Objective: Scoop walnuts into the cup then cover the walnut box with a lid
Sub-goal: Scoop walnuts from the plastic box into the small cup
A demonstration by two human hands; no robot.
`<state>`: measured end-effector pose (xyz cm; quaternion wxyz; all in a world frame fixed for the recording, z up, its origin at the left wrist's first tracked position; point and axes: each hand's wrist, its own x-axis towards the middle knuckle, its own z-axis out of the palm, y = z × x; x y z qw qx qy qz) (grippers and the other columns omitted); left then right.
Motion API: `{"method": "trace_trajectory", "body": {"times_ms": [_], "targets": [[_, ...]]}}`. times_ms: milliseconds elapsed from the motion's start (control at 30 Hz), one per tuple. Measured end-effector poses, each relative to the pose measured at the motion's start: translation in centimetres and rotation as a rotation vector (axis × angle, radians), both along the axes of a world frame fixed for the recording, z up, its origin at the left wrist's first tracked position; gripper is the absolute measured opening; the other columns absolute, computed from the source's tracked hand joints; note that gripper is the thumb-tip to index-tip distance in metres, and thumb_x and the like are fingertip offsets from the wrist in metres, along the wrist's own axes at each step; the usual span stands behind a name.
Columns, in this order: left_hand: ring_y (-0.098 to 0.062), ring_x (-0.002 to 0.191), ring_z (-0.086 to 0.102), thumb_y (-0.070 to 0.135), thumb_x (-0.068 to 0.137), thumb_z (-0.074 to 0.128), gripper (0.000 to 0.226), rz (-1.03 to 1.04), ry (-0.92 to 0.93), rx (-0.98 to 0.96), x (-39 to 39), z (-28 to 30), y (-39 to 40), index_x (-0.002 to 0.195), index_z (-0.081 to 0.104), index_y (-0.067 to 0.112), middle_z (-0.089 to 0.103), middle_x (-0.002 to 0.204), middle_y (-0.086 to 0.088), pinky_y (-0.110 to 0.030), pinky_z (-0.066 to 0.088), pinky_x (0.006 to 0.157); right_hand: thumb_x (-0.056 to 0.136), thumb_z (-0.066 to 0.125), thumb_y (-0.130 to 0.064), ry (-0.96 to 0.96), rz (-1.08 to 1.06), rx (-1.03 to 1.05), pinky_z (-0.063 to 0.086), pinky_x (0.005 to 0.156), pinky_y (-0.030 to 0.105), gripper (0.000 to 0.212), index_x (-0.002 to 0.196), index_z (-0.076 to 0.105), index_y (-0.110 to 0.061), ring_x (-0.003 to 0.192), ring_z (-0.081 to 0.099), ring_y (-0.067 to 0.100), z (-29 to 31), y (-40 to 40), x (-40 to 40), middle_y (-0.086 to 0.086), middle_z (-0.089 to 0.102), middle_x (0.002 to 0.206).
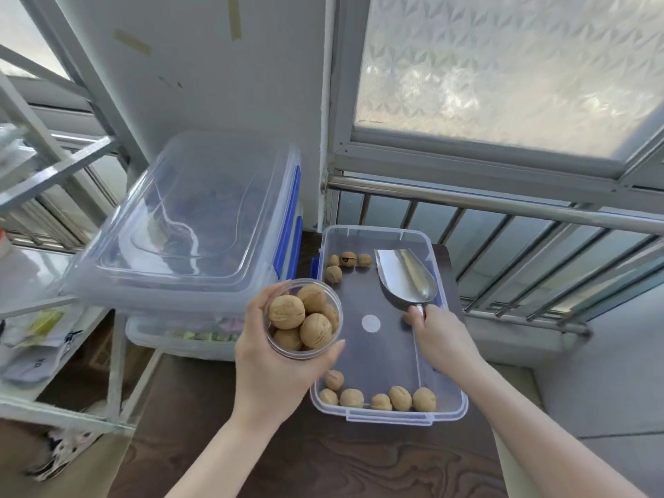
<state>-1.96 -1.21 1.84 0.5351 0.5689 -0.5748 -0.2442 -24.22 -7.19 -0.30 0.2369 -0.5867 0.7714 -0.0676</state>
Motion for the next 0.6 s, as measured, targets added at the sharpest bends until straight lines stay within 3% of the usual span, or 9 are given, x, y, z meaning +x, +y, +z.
{"method": "trace_trajectory", "body": {"times_ms": [67, 300, 467, 600], "targets": [[0.0, 0.106, 0.055, 0.045, 0.047, 0.083, 0.085, 0.02, -0.019, 0.014, 0.9, -0.7, 0.7, 0.121, 0.045, 0.022, 0.055, 0.115, 0.016, -0.01, 0.042, 0.09, 0.101, 0.029, -0.034, 0.012, -0.019, -0.004, 0.045, 0.072, 0.037, 0.045, 0.103, 0.057, 0.002, 0.093, 0.06, 0.038, -1.8, -0.3, 0.9, 0.021, 0.064, 0.102], [-0.02, 0.108, 0.053, 0.03, 0.048, 0.089, 0.086, 0.083, -0.109, 0.05, 3.0, -3.7, 2.9, 0.119, 0.048, 0.007, 0.054, 0.115, -0.006, -0.029, 0.044, 0.095, 0.103, 0.03, -0.024, 0.032, 0.012, 0.048, 0.041, 0.072, 0.034, 0.039, 0.112, 0.055, 0.004, 0.103, 0.061, 0.04, -5.5, -0.4, 2.7, 0.024, 0.064, 0.115], [-0.005, 0.109, 0.051, 0.037, 0.048, 0.087, 0.086, 0.087, -0.048, 0.139, 3.7, -5.8, 3.5, 0.121, 0.046, 0.019, 0.054, 0.116, 0.001, -0.012, 0.037, 0.094, 0.103, 0.029, -0.022, 0.047, 0.05, 0.121, 0.046, 0.078, 0.037, 0.039, 0.113, 0.055, 0.005, 0.106, 0.06, 0.039, -7.5, -0.4, 3.3, 0.024, 0.063, 0.117], [0.004, 0.108, 0.047, 0.026, 0.048, 0.092, 0.087, 0.095, -0.067, 0.206, 4.2, -7.5, 3.6, 0.122, 0.047, 0.02, 0.054, 0.117, 0.002, -0.004, 0.034, 0.091, 0.102, 0.03, -0.024, 0.044, 0.052, 0.19, 0.045, 0.082, 0.039, 0.04, 0.115, 0.054, 0.006, 0.11, 0.057, 0.041, -9.0, -0.6, 3.6, 0.025, 0.061, 0.119]]}}
